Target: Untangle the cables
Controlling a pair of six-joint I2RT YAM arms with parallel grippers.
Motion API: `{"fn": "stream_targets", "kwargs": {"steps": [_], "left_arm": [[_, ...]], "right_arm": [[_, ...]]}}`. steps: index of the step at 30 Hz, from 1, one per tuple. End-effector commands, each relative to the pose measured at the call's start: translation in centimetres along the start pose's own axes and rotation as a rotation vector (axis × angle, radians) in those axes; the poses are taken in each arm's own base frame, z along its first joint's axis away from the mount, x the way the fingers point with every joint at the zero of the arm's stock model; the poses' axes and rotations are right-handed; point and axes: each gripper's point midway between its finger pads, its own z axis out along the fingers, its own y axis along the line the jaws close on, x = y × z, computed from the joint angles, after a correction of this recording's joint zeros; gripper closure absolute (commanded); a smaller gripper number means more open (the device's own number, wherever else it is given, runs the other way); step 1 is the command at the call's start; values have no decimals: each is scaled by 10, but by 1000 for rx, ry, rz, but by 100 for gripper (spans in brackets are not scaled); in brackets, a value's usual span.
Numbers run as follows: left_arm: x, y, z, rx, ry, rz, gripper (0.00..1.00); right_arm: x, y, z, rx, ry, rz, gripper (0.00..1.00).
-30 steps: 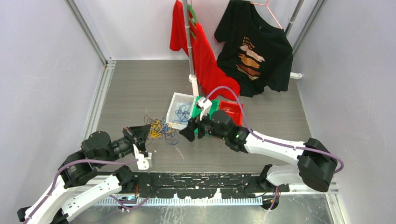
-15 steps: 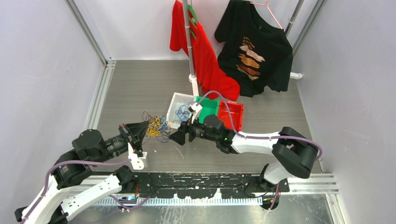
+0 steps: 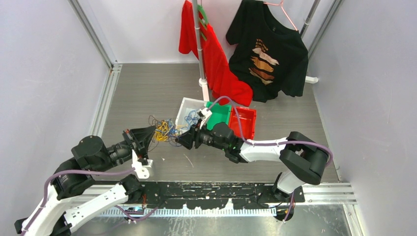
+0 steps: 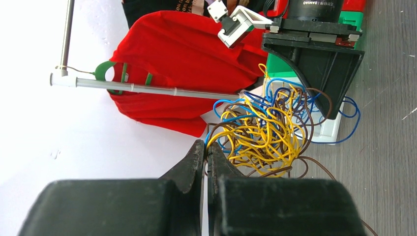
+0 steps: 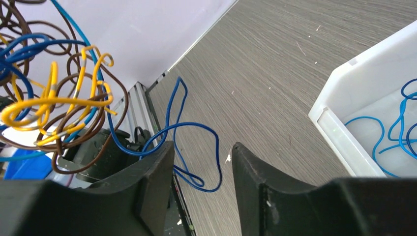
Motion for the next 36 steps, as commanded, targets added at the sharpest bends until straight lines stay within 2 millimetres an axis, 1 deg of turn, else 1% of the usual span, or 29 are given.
{"fn": "stream_targets", "kwargs": {"steps": [1,3,6,11,12,14,15,18,20,23,25,27,28,32,34,36], "left_arm": [[-16,36,-6,-105,-48,17,100],[-18,40,-7,-117,-52,18,100],[-20,46,-9,-132,-56,18,100],[-20,51,-14,-145,-50,26,100],[-20,52,-14,-146,-48,28,100],[-20,53,-15,-149,-47,31,100],[-20,53,-16,-149,-46,30,100],[-20,53,-16,-149,-46,31,100],[-21,53,-16,-149,-48,32,100],[-21,55,-16,-152,-48,30,100],[-21,56,-17,-155,-47,28,100],[-21,58,-18,-156,-44,26,100],[-21,59,-20,-160,-41,25,100],[-21,62,-23,-161,-32,36,100],[-19,61,-26,-156,-16,48,100],[-13,54,-26,-137,9,66,100]], "right_arm": [[-30,17,6,-41,-110,23,48],[-26,17,6,-48,-108,33,43],[-26,17,6,-47,-128,41,41],[-36,17,-1,-54,-212,93,46],[-39,18,-4,-67,-241,110,46],[-48,24,-11,-107,-299,141,43],[-48,26,-13,-121,-309,151,43],[-48,29,-12,-138,-304,178,46],[-48,31,-12,-147,-302,185,51],[-50,32,-10,-151,-307,190,63],[-52,35,-9,-162,-310,187,78],[-53,35,-8,-161,-305,173,96],[-54,35,-9,-150,-304,163,99],[-59,20,-17,-33,-292,87,99],[-70,7,-27,63,-312,47,99],[-85,-5,-44,157,-340,16,99]]}}
